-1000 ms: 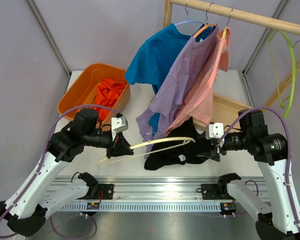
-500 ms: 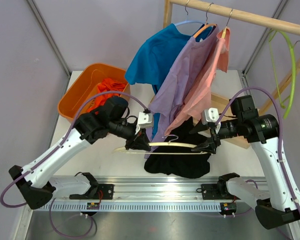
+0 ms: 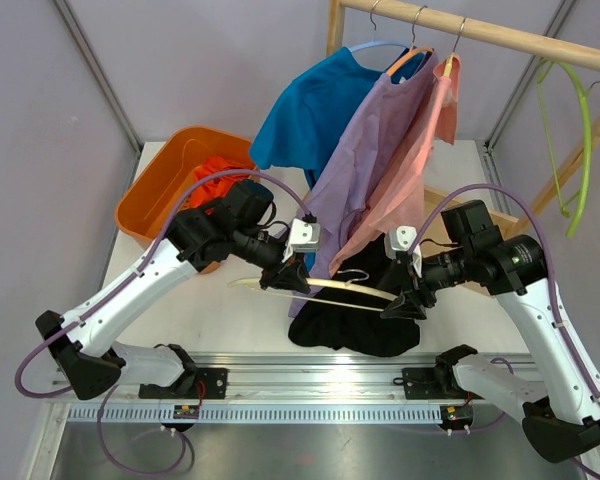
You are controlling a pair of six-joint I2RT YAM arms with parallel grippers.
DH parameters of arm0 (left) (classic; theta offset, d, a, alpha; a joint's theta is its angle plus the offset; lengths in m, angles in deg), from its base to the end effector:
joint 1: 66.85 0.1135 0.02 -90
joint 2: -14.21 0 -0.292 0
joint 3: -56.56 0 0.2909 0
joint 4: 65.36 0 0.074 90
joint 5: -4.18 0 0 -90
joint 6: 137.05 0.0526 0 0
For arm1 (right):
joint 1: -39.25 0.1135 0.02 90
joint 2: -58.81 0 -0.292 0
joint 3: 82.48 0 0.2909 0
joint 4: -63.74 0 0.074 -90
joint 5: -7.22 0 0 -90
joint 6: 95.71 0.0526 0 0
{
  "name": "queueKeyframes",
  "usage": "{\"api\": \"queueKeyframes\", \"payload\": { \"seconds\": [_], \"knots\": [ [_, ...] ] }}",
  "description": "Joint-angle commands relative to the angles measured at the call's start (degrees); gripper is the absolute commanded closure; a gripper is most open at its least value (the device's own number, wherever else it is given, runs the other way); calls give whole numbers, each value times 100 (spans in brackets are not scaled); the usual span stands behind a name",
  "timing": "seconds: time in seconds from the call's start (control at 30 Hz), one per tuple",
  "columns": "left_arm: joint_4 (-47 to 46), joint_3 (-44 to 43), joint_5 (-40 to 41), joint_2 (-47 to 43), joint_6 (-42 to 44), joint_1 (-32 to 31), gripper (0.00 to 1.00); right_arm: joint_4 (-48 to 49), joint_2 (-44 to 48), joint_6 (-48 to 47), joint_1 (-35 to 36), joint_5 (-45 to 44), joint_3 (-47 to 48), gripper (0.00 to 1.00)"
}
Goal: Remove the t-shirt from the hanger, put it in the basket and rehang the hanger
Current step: Pass the hanger from the left arm to the right
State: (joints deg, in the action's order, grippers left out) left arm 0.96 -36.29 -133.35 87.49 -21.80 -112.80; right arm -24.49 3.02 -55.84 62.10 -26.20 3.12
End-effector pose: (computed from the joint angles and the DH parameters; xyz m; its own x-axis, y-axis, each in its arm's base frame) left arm 0.1704 -0.2319 0.4108 -0.1011 0.5188 -0.8489 0.9728 -0.1273 -0.1937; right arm 0.1324 0.1034 0.4119 -0.0300 -0.4713 -0.8814 -0.9978 -0.0373 0.0539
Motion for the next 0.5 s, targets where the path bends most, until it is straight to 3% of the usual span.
{"api": "queueKeyframes", "payload": {
  "seconds": [0.0,0.27,0.47],
  "knots": [
    [-238,-378,-345,-164,366,25,100,-84,103,328,53,-603,-82,36],
    [-150,-378,-520,-235,524,25,100,-48,393,329,53,-937,-302,37],
    [-282,-571,-696,-68,410,25,100,-163,297,319,61,-305,-30,50]
  ]
}}
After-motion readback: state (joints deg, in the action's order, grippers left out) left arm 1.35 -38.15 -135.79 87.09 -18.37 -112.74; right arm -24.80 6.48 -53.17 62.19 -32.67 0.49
